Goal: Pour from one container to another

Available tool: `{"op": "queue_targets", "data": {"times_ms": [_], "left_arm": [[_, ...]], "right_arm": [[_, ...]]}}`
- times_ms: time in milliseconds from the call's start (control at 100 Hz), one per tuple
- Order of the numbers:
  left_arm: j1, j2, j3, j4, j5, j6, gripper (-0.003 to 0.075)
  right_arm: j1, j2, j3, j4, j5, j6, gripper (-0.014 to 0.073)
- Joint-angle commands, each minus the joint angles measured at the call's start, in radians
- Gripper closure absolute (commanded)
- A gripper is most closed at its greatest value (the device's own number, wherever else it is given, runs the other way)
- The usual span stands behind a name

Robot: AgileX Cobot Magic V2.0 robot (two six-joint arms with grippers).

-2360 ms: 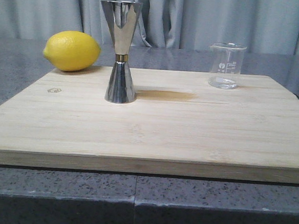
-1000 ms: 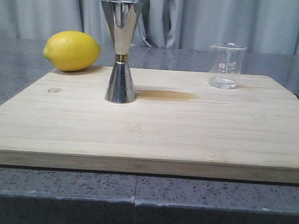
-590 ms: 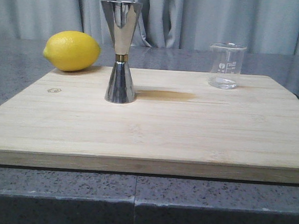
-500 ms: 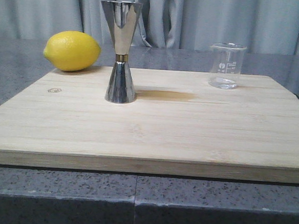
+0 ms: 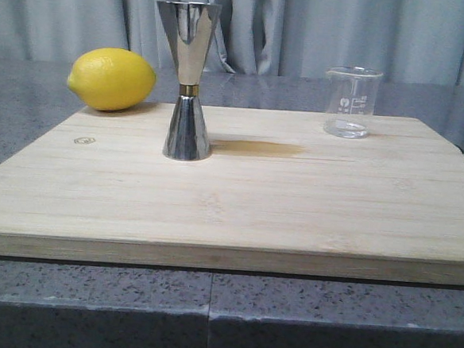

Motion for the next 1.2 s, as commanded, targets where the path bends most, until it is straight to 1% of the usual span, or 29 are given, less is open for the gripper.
{"op": "queue_targets", "data": {"times_ms": [0,210,1190], "left_arm": [[-0.008,-0.023,0.028,-0.011,-0.057,0.001,0.0739],[-0.008,-0.023,0.028,-0.028,-0.021,0.001,0.0739],[-0.008,-0.023,0.028,-0.026,-0.021,0.001,0.0739]], "right_arm": [[-0.005,-0.008,-0.021,-0.014,-0.075,-0.005,0.0661],[-0.005,-0.008,-0.021,-0.014,-0.075,-0.005,0.0661],[-0.005,-0.008,-0.021,-0.014,-0.075,-0.005,0.0661]]}}
